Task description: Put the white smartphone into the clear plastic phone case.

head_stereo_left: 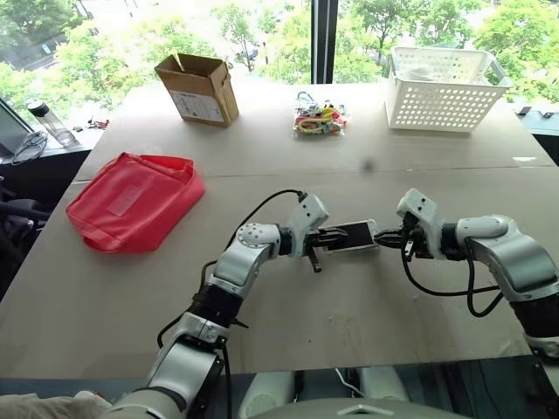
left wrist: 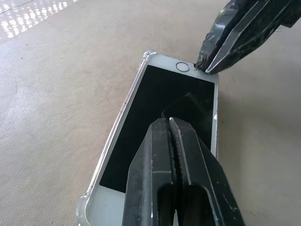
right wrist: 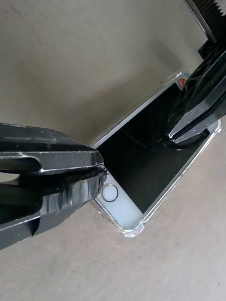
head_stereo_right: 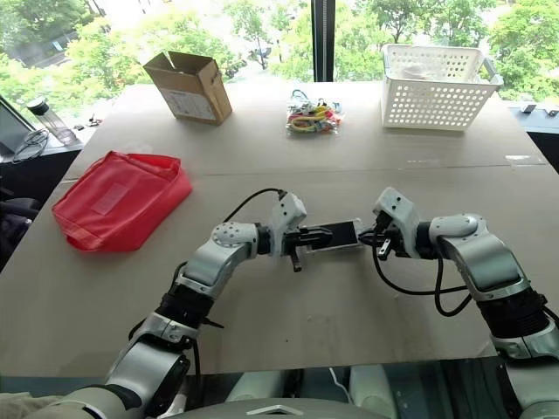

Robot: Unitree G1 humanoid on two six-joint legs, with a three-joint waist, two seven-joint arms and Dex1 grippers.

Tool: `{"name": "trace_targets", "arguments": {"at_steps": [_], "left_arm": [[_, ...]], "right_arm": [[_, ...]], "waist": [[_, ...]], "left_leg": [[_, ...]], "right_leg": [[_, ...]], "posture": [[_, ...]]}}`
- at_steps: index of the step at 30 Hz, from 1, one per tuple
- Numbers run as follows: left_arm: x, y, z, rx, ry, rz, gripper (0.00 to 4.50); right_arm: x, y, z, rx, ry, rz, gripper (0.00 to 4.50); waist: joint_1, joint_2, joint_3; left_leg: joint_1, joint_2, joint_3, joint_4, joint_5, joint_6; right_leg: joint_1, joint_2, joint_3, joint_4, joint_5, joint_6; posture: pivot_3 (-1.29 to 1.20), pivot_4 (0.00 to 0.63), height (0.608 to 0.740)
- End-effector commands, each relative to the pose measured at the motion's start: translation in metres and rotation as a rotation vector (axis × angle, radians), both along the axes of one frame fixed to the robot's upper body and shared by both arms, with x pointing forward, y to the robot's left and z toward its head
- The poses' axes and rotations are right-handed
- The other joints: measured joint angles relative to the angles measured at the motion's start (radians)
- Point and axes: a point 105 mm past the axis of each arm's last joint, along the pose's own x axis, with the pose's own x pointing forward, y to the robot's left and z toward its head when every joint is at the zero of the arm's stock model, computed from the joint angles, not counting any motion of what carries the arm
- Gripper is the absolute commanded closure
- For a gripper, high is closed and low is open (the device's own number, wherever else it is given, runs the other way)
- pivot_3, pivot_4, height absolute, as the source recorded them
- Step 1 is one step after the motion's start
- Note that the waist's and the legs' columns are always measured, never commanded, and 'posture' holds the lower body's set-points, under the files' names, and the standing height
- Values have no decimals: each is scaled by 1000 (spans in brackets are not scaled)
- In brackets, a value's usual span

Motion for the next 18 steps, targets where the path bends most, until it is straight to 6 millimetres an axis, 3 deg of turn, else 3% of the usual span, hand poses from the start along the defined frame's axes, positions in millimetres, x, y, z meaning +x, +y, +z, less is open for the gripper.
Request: {"name": "trace_targets", "arguments": {"at_steps": [1, 3, 6, 10, 12, 14, 17, 18], "left_arm": [[-3, 0, -11, 36, 27, -8, 4422], [-2, -1, -9, 33, 25, -5, 4422], [-3, -1, -9, 30, 24, -2, 4422], [-4, -2, -9, 19, 24, 5, 4422], [-5, -4, -6, -6, 15, 9, 4422], [-7, -6, -1, -43, -1, 9, 4422], [-11, -8, 14, -131, -46, 13, 4422], [-10, -6, 21, -167, -68, 35, 4422]], "right_arm": [[-6, -3, -26, -89, 112, 6, 4500], [-11, -5, -41, -152, 179, 35, 4500], [-23, -15, -80, -269, 320, 88, 4500], [-35, -32, -111, -337, 430, 105, 4500], [-24, -27, -106, -283, 352, 70, 4500], [-2, -17, -87, -166, 182, 18, 4500], [24, -6, -40, 72, -94, -92, 4500], [27, -5, -19, 158, -194, -129, 4500]], "waist": [[2, 0, 0], [2, 0, 0], [2, -3, -2], [3, -10, -9], [3, -10, -13], [3, -16, -19], [3, -17, -18], [3, -9, -13]], "left_leg": [[0, 0, 0, 0, 0, 0], [0, 0, 0, 0, 0, 0], [2, 0, 0, 0, 0, 0], [17, 0, -2, -3, -3, 4], [28, 1, -4, -4, -5, 7], [30, 1, -5, -6, -7, 7], [29, 1, -5, -4, -6, 7], [27, 0, -5, -2, -7, 6]], "right_leg": [[0, 0, 0, 0, 0, 0], [0, 0, 0, 0, 0, 0], [2, 0, 0, 0, 0, 0], [19, 0, -2, -6, 0, 0], [31, 0, -4, -9, -2, -2], [34, 0, -5, -13, -3, -4], [34, 0, -5, -13, -2, -4], [34, -1, -4, -13, -1, -1]], "posture": [[0, 150, 733], [0, 150, 733], [0, 150, 733], [0, 150, 733], [0, 150, 733], [0, 150, 733], [0, 150, 733], [0, 150, 733]]}}
